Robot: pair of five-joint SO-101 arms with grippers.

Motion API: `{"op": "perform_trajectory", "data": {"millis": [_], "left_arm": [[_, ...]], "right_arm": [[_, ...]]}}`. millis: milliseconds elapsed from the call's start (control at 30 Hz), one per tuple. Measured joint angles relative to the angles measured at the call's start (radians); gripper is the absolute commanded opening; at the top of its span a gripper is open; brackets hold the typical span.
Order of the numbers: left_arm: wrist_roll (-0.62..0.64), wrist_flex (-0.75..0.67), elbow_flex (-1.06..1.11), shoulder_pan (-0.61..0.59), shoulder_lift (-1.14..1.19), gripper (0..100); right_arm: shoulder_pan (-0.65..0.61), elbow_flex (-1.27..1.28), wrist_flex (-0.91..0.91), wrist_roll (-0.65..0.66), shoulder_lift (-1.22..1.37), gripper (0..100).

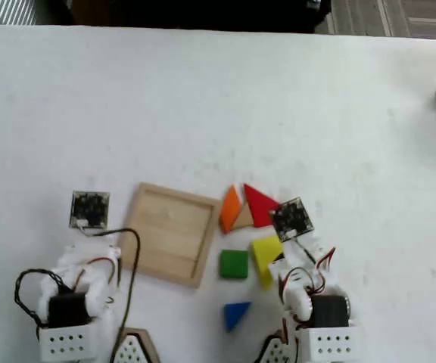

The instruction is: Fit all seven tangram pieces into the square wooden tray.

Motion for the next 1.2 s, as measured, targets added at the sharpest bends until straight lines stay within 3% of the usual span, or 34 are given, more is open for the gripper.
{"op": "perform_trajectory", "data": {"millis": [1200], "left_arm": [[0.000, -0.028, -0.003, 0.018, 0.000, 2]], "right_arm": [[-0.005, 0.000, 0.000, 0.000, 0.000, 1.8]]}}
